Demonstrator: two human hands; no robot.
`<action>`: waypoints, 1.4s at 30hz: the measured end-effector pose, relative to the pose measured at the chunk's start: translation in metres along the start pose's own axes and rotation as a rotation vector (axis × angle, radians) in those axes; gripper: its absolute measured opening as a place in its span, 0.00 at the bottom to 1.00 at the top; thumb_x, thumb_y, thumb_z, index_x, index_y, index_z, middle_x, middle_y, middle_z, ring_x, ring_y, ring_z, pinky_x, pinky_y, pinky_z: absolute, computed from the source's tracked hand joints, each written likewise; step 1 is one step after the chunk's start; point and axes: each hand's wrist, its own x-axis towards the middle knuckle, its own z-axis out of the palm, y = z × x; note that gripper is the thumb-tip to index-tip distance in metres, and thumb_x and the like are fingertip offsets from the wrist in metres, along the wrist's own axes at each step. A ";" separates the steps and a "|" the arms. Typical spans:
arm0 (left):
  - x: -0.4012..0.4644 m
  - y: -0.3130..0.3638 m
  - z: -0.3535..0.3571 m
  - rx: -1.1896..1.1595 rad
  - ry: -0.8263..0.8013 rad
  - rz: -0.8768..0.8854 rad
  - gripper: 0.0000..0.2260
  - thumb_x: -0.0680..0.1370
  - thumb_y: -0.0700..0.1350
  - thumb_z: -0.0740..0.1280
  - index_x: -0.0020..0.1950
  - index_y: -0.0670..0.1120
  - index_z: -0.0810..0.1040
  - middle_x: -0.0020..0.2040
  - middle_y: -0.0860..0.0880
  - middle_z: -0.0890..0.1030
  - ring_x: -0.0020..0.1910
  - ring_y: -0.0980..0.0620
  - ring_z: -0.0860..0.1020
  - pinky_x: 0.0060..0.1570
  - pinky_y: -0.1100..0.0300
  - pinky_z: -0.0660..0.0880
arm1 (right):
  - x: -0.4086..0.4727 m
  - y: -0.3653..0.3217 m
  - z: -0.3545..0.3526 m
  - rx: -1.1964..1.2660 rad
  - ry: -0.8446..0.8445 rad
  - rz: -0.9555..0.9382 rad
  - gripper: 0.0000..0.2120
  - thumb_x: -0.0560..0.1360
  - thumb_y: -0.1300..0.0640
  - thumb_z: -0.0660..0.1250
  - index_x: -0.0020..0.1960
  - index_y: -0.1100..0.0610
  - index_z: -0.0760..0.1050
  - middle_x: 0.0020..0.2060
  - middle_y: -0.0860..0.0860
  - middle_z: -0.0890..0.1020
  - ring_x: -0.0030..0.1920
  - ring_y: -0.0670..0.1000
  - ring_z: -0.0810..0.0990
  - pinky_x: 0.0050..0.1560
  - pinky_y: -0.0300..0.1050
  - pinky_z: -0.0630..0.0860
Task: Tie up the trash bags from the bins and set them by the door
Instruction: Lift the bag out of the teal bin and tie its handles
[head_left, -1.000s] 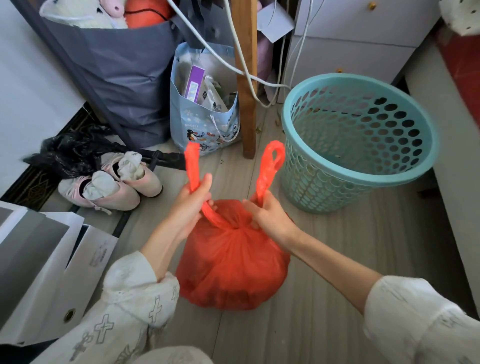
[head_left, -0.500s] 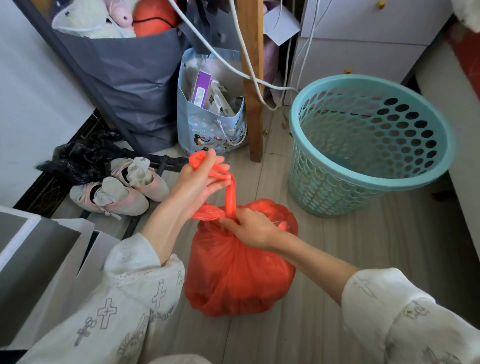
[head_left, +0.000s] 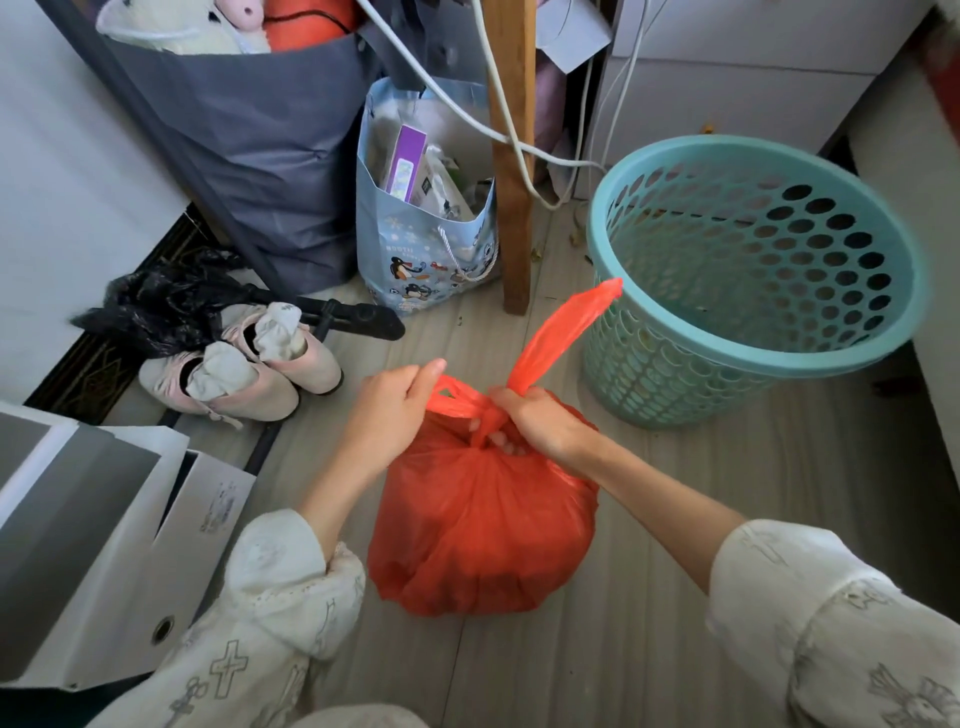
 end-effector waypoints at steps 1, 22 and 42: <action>0.001 0.002 -0.004 -0.061 0.028 -0.016 0.22 0.79 0.50 0.58 0.27 0.45 0.59 0.25 0.46 0.64 0.32 0.46 0.66 0.34 0.56 0.56 | 0.000 0.003 -0.004 0.015 0.030 -0.050 0.22 0.81 0.56 0.51 0.32 0.57 0.74 0.15 0.46 0.73 0.17 0.41 0.69 0.21 0.31 0.67; -0.010 0.001 0.045 -0.283 -0.402 0.098 0.12 0.71 0.36 0.69 0.54 0.44 0.81 0.49 0.53 0.81 0.47 0.62 0.78 0.54 0.70 0.71 | -0.020 0.014 -0.040 0.255 -0.217 0.004 0.11 0.74 0.70 0.62 0.37 0.57 0.74 0.26 0.46 0.75 0.26 0.41 0.71 0.29 0.29 0.68; -0.009 0.006 0.047 -0.254 -0.398 0.066 0.04 0.72 0.41 0.68 0.43 0.47 0.82 0.39 0.54 0.81 0.34 0.67 0.75 0.39 0.74 0.67 | -0.022 0.017 -0.016 -0.341 0.331 -0.285 0.08 0.69 0.61 0.64 0.39 0.66 0.79 0.41 0.57 0.82 0.43 0.54 0.80 0.40 0.35 0.71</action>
